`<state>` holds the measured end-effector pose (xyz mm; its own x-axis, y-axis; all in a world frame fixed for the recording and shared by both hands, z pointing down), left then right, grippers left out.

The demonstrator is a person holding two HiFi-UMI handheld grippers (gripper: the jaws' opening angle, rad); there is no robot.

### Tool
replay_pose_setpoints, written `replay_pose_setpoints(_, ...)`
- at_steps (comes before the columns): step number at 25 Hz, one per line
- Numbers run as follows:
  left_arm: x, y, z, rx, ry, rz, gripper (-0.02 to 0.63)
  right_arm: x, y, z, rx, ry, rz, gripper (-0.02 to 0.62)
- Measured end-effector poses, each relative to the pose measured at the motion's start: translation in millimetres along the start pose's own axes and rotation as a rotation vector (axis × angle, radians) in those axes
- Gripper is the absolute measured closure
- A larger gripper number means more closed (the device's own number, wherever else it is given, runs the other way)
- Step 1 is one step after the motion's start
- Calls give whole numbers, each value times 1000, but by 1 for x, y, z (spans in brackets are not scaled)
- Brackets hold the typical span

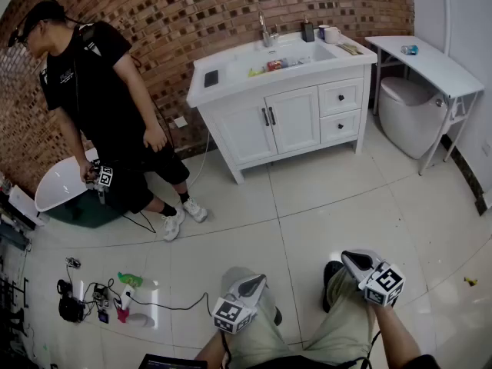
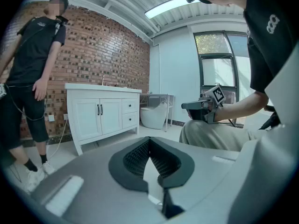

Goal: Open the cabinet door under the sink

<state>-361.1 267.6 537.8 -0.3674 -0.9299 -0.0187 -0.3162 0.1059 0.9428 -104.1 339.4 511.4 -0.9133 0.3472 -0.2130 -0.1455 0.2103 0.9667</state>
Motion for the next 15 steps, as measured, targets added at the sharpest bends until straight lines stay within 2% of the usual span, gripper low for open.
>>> replay_pose_setpoints(4, 13, -12, -28, 22, 8, 21, 589, -20, -12, -17, -1, -11, 20, 603)
replay_pose_setpoints(10, 42, -53, -50, -33, -9, -95, 591, -62, -36, -51, -17, 12, 40, 603)
replay_pose_setpoints(15, 87, -60, -91, -55, 23, -63, 590, -89, -60, -89, -44, 25, 43, 603)
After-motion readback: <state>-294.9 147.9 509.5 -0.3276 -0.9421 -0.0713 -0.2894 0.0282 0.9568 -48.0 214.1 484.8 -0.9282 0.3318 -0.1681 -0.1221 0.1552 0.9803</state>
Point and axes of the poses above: the fingertips, and each gripper's own axes: z backward along the fingers, x to its left, y out of its underside, the point moved 3 cm from there along z, backward along the fingers, and after that the axes turned 4 degrees about -z, right-handed, at the moved point
